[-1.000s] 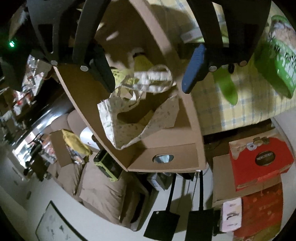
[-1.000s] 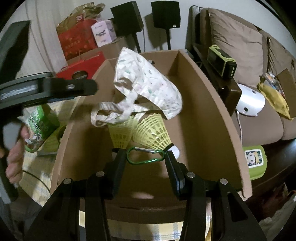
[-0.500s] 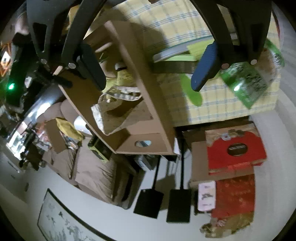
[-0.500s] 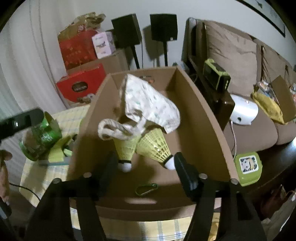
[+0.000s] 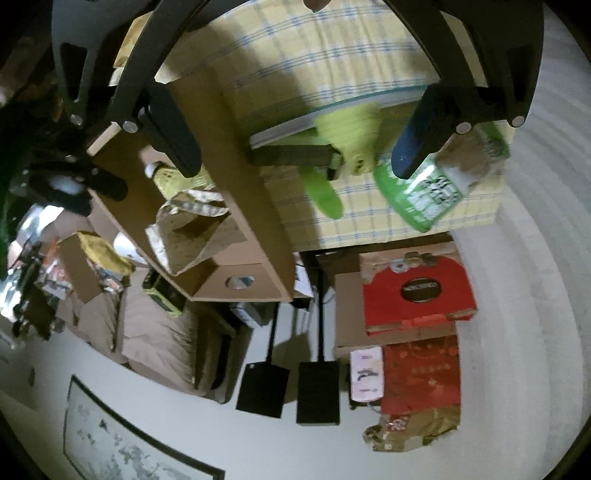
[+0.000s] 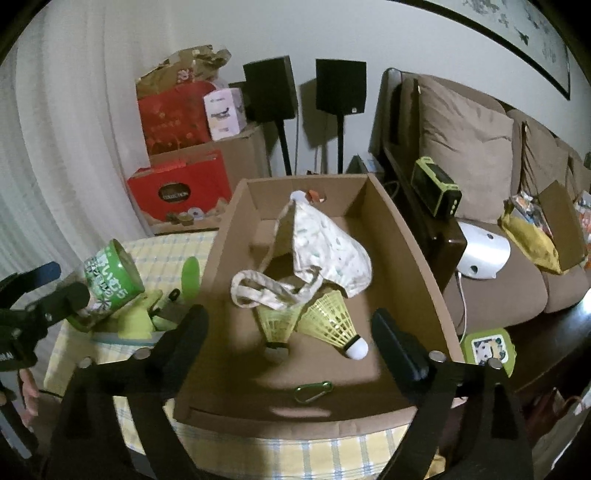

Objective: Organize objects
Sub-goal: 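Withdraw both grippers from the box toward the green can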

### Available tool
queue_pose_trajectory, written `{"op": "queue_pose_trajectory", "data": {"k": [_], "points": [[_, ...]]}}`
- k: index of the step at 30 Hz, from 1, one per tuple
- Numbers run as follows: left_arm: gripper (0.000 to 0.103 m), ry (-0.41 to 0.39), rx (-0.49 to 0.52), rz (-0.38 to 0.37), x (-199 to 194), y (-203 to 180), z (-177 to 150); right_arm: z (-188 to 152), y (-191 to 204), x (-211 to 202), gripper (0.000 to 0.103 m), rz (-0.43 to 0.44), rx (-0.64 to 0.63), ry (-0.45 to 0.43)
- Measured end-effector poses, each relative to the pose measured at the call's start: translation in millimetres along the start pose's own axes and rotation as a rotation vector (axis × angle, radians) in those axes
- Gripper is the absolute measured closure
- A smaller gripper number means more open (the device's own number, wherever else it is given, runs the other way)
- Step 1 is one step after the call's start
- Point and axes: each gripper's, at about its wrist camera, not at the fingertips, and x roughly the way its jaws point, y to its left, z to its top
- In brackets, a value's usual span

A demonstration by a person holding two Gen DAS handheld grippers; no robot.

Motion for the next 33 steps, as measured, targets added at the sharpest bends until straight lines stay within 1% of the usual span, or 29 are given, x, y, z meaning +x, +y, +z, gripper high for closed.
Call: {"op": "queue_pose_trajectory", "data": {"k": [1,4,8,16,21,26,33], "points": [[0.000,0.000,-0.006,-0.001,-2.2,2.4,-1.1,0.0,1.1,-1.4,0.000,0.003,0.000,-0.004],[0.000,0.004,-0.013,0.007,-7.6,7.6,-5.0,0.8,8.0,-5.1,0.001,0.015,-0.006,-0.009],[0.000,0.012,-0.002,0.046,-13.8,14.4,-9.6,2.7,19.1,-9.5,0.001,0.022,-0.019,-0.011],[0.000,0.022,-0.057,0.073,-30.2,57.6,-25.1,3.8,50.0,-18.4,0.000,0.037,-0.086,-0.034],[0.000,0.047,-0.086,0.083,-29.2,86.7,-46.1,0.3,65.0,-14.8,0.000,0.067,-0.107,-0.024],[0.000,0.065,-0.143,0.082,-29.8,113.7,-66.3,-3.6,83.5,-8.6,0.000,0.103,-0.139,-0.011],[0.000,0.056,-0.209,0.091,-33.7,142.7,-83.3,-9.3,111.6,5.8,0.001,0.157,-0.172,0.017]]}}
